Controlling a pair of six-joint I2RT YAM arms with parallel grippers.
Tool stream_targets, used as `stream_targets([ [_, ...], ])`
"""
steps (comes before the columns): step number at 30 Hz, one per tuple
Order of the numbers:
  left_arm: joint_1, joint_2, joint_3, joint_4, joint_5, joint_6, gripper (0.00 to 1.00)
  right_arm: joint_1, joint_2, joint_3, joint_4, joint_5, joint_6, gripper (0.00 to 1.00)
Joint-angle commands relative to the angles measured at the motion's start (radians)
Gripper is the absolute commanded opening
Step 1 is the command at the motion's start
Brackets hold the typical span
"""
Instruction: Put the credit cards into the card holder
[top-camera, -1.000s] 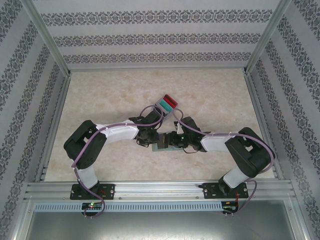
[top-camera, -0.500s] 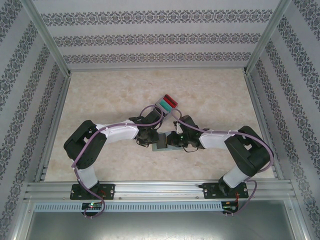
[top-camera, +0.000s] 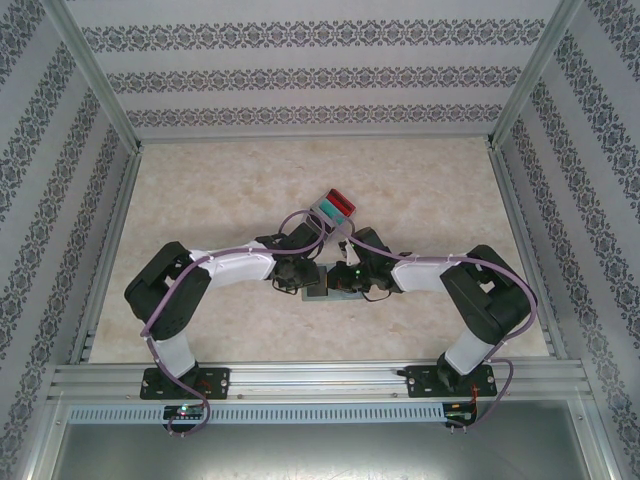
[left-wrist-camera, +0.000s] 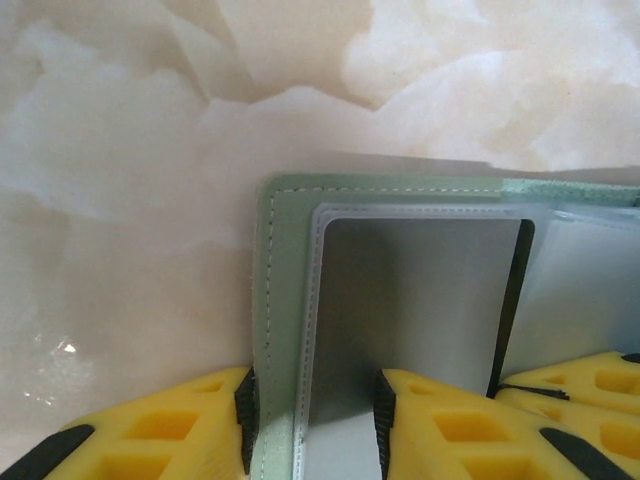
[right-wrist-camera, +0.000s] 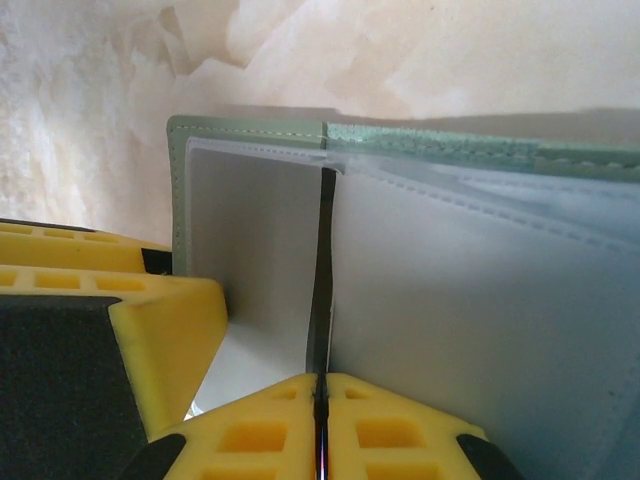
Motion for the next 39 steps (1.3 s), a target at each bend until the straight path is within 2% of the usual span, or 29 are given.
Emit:
stream_targets([
  [1,-0.001,-0.010,-0.017,0.023,0.006,0.001,0.38,0.013,0.006,0.018,0.011,-0.029,-0.013,0.12],
  [3,-0.001,-0.004,-0.008,-0.015,-0.014,-0.003,0.35,0.013,-0.033,0.009,-0.011,0.005,-0.008,0.15],
  [8,0.000,0.006,-0.018,-0.037,-0.033,-0.014,0.31,-0.008,-0.094,0.008,-0.207,0.174,-0.047,0.17],
  [12,0.002,0.011,-0.024,-0.041,-0.033,-0.016,0.29,-0.039,-0.090,-0.035,-0.231,0.184,-0.052,0.16],
  [19,0.006,0.007,-0.038,-0.035,-0.037,-0.015,0.29,-0.056,-0.127,-0.019,-0.360,0.294,-0.093,0.15],
  [24,0.008,-0.003,-0.036,-0.020,-0.024,-0.003,0.31,-0.062,-0.204,0.010,-0.383,0.294,-0.122,0.20],
  [26,0.008,-0.018,-0.035,-0.009,-0.019,0.008,0.32,-0.067,-0.242,0.045,-0.384,0.274,-0.149,0.24],
  [31,0.010,-0.098,-0.033,-0.001,-0.040,0.011,0.41,-0.086,-0.269,0.178,-0.434,0.328,-0.270,0.36],
  [35,0.044,-0.171,-0.042,-0.009,-0.062,0.003,0.46,-0.088,-0.145,0.374,-0.537,0.349,-0.407,0.37],
  [39,0.115,-0.221,-0.059,0.019,-0.036,-0.002,0.52,-0.088,0.002,0.570,-0.643,0.396,-0.498,0.37],
])
